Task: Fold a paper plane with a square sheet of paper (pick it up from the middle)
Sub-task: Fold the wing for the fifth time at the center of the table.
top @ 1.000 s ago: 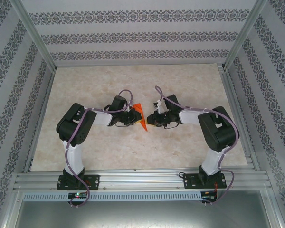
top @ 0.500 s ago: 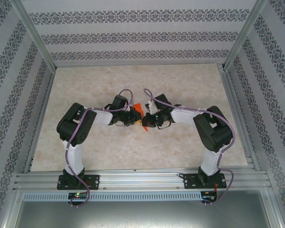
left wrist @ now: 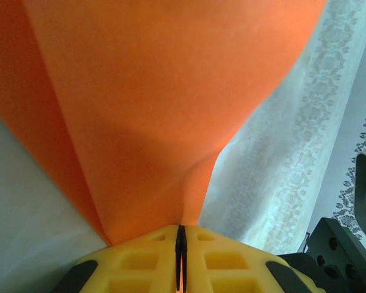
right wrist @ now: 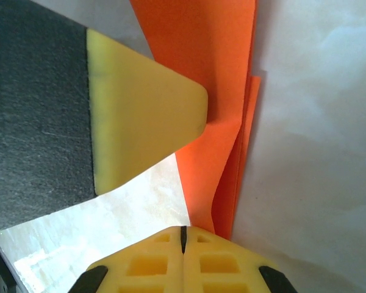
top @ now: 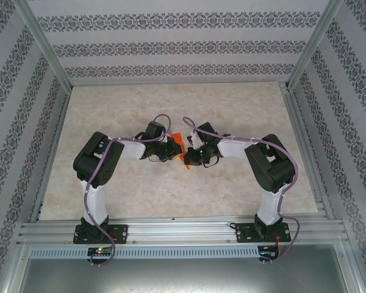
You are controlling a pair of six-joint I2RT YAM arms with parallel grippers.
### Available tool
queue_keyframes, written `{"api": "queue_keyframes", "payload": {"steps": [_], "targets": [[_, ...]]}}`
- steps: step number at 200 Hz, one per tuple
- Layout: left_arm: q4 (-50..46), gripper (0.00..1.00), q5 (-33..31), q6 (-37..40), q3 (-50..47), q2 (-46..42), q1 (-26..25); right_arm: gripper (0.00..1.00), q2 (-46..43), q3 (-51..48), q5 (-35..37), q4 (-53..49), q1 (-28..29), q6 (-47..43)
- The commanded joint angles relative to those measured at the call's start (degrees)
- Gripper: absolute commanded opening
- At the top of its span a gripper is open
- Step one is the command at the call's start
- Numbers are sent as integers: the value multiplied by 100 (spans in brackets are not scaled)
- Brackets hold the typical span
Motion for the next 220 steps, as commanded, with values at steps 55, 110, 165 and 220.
{"api": "queue_keyframes", "payload": {"steps": [55,110,165,220], "targets": [[-1097,12,-992,124,-28,402,-21,0,76,-486,147,-512,-30,-235],[-1140,11,-1064,108,-106,424,-12,0,-525,-1335,-165,-633,-29,-207],[-781,11,-832,160,-150,374,-10,0,-1261,-846,-135,-495,-111,-22],[-494,11,-612,141,-136,339,-13,0,-351,-25,-82,1,-3,175]]}}
